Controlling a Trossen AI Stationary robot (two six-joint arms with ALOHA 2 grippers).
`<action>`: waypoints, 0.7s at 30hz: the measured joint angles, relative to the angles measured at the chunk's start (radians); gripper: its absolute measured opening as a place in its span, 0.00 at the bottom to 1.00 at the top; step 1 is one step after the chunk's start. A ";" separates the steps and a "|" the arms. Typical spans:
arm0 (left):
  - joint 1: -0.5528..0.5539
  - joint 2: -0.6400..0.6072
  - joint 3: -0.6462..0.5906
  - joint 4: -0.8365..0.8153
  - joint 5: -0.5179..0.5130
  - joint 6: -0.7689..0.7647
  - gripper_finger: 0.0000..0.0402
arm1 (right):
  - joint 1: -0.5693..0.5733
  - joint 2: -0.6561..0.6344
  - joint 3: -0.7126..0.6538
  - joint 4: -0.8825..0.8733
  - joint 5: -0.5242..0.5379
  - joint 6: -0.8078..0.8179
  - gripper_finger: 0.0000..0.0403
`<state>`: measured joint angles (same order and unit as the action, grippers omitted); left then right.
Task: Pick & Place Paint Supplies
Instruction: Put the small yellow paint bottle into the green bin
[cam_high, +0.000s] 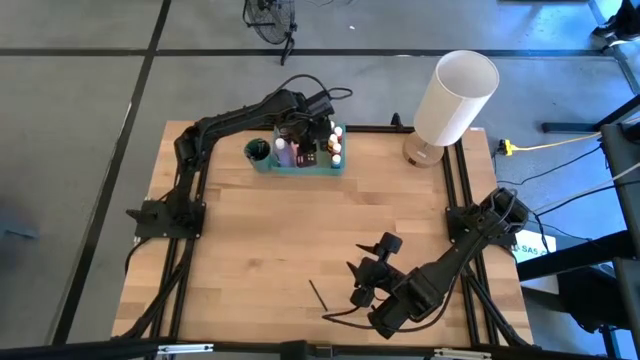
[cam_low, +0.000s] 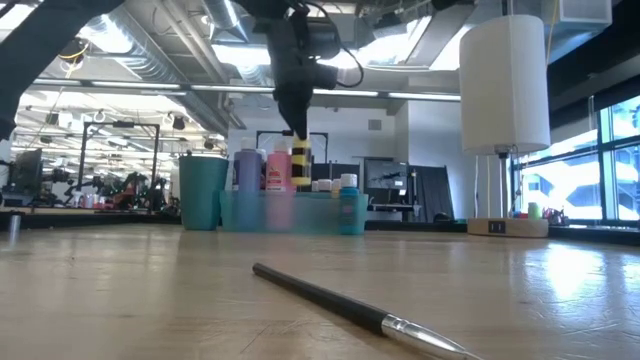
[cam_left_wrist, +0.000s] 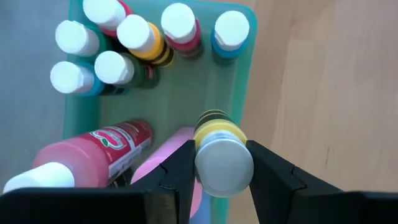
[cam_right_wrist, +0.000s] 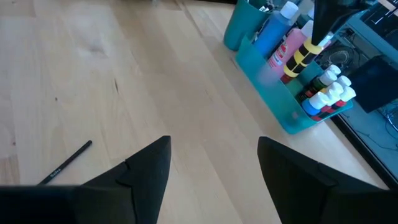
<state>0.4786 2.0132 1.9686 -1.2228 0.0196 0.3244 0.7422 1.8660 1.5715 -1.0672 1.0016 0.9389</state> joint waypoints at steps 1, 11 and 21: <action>0.000 0.002 0.000 0.000 0.000 0.000 0.29 | 0.000 0.000 0.000 0.000 0.000 0.000 0.60; -0.001 0.002 -0.089 0.081 0.000 0.019 0.29 | 0.000 0.000 0.000 0.000 -0.007 0.008 0.60; 0.013 0.002 -0.166 0.126 0.001 0.029 0.29 | 0.000 0.000 0.000 0.000 -0.007 0.008 0.60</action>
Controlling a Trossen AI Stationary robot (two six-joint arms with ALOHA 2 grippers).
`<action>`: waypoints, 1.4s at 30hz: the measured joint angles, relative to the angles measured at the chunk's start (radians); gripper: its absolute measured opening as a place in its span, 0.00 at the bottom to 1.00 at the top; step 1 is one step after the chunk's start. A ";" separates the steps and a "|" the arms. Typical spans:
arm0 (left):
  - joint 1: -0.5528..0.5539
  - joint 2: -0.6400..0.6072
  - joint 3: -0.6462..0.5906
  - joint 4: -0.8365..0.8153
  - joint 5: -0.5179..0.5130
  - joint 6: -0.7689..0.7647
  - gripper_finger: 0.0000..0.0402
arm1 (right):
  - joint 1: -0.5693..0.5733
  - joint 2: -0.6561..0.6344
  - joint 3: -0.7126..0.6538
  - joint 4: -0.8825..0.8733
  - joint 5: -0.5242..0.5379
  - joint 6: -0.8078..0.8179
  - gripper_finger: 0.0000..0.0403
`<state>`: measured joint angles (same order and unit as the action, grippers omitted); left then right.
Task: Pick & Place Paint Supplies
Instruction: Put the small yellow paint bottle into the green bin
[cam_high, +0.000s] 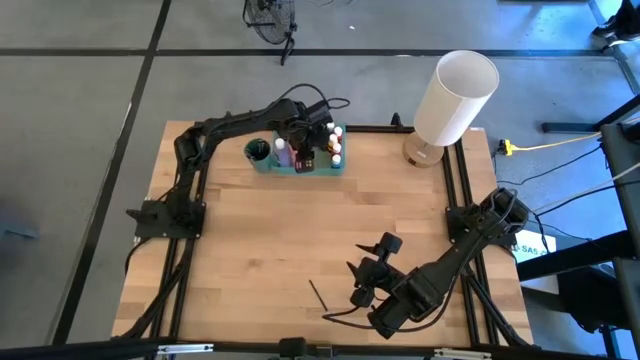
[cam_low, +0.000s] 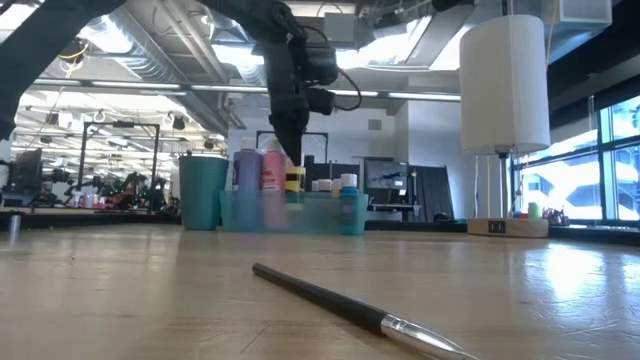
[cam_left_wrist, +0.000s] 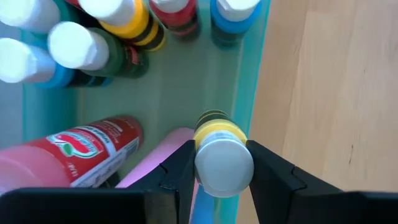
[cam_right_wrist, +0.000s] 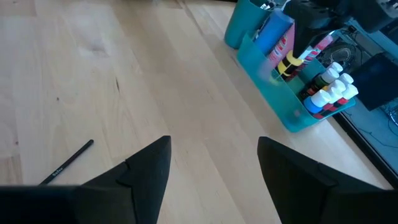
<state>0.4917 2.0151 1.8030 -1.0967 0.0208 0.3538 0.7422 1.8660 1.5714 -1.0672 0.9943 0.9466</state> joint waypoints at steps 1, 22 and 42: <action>0.001 0.000 -0.008 0.004 0.002 0.000 0.29 | 0.000 0.000 0.000 0.000 0.000 0.000 0.60; -0.008 -0.005 -0.045 0.068 0.033 0.019 0.29 | 0.000 0.000 0.000 0.000 0.000 0.000 0.60; -0.043 0.002 -0.048 0.037 -0.028 0.096 0.29 | 0.000 0.000 0.000 -0.007 0.000 0.000 0.60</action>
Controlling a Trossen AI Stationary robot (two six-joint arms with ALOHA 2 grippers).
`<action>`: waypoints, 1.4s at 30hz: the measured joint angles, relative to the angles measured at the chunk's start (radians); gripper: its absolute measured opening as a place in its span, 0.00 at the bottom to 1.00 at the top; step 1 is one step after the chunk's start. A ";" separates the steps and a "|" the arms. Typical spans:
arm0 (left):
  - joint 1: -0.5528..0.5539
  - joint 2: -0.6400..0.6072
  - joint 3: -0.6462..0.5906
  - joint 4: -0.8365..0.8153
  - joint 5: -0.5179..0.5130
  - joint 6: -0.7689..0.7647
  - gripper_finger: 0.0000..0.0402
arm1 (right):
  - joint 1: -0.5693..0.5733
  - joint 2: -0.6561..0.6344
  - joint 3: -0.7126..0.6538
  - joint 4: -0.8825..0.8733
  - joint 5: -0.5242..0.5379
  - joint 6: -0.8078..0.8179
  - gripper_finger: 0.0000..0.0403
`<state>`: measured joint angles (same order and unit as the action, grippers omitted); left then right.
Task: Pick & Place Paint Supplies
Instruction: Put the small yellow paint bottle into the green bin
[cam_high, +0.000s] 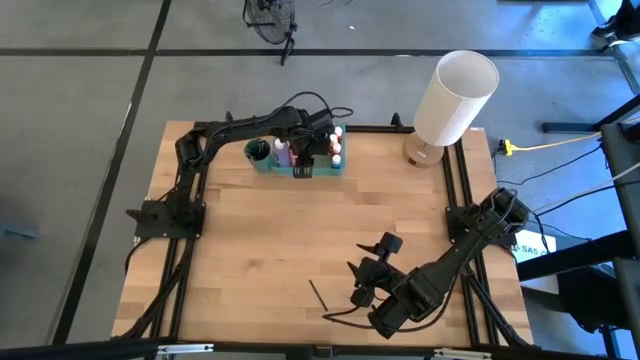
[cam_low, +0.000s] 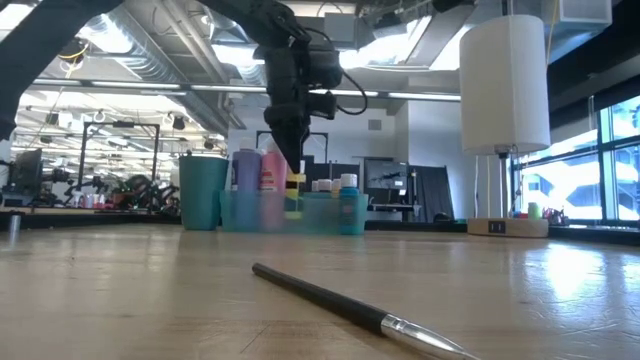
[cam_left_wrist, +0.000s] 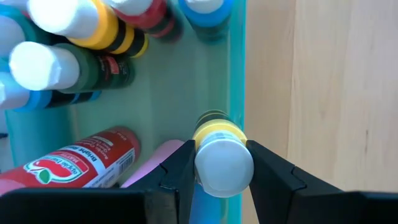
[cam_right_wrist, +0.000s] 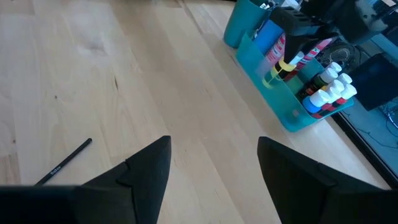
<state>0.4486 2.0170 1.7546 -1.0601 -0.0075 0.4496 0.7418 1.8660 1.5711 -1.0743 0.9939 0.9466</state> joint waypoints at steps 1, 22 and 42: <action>-0.002 0.002 -0.001 -0.001 -0.008 0.004 0.29 | 0.000 0.000 0.000 0.000 0.000 0.000 0.60; -0.001 0.000 0.001 -0.005 0.020 0.081 0.29 | 0.000 0.000 0.000 0.000 0.000 0.008 0.60; 0.018 -0.002 0.002 0.048 0.086 0.096 0.29 | -0.002 0.000 0.000 0.001 0.000 0.008 0.60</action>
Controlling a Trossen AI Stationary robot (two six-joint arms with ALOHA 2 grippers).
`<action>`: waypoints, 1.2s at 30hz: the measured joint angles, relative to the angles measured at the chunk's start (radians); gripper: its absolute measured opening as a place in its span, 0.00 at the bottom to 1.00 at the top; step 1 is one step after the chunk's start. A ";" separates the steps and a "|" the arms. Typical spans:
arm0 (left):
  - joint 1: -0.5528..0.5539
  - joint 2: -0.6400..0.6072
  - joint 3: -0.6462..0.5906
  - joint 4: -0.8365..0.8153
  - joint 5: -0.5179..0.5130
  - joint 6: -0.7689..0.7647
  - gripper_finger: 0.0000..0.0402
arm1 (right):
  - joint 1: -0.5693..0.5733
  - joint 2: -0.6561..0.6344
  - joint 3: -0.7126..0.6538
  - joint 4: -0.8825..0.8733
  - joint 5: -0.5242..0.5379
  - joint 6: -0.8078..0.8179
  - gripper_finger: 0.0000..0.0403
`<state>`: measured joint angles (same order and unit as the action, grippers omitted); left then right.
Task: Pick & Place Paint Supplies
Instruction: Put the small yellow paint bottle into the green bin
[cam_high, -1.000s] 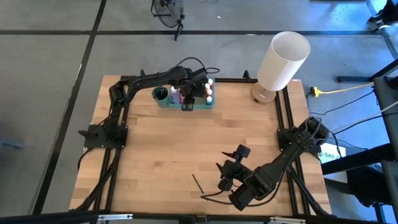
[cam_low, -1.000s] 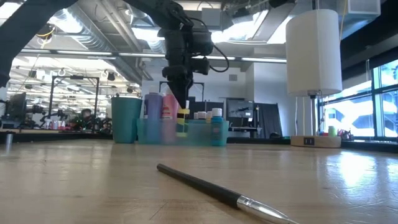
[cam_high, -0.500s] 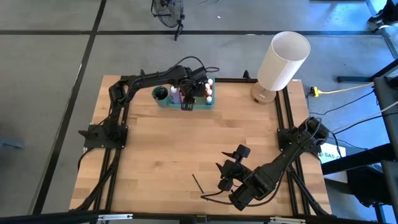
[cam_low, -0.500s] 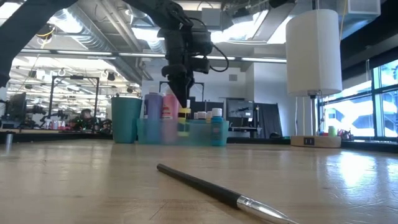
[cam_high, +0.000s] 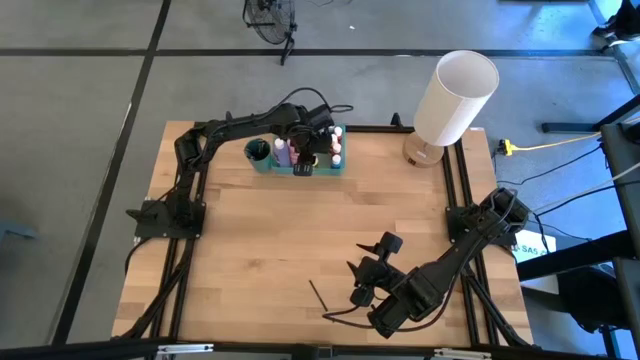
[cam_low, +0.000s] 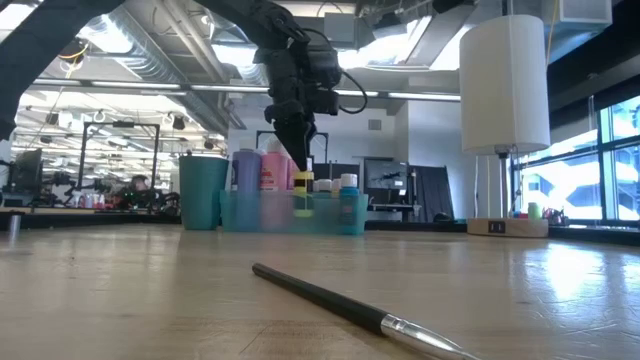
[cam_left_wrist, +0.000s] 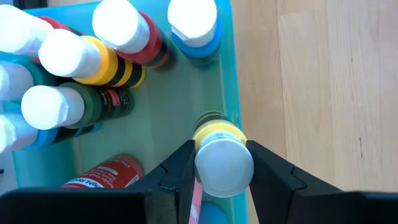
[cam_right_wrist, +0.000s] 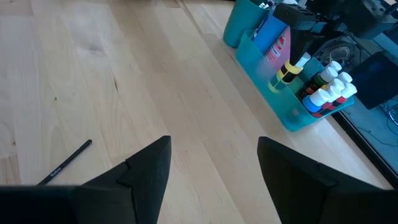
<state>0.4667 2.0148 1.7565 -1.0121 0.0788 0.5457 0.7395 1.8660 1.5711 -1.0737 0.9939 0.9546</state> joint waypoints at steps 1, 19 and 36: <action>0.000 0.000 0.000 0.002 0.000 0.000 0.29 | 0.000 0.000 0.000 0.000 0.000 0.000 0.60; 0.014 0.043 0.001 0.006 0.013 -0.006 0.29 | 0.000 0.000 0.000 -0.003 0.000 0.000 0.60; 0.021 0.084 0.004 -0.009 0.016 -0.019 0.32 | 0.000 0.000 0.000 -0.008 0.000 0.000 0.60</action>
<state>0.4877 2.0987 1.7607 -1.0210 0.0952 0.5269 0.7391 1.8660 1.5711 -1.0821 0.9937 0.9543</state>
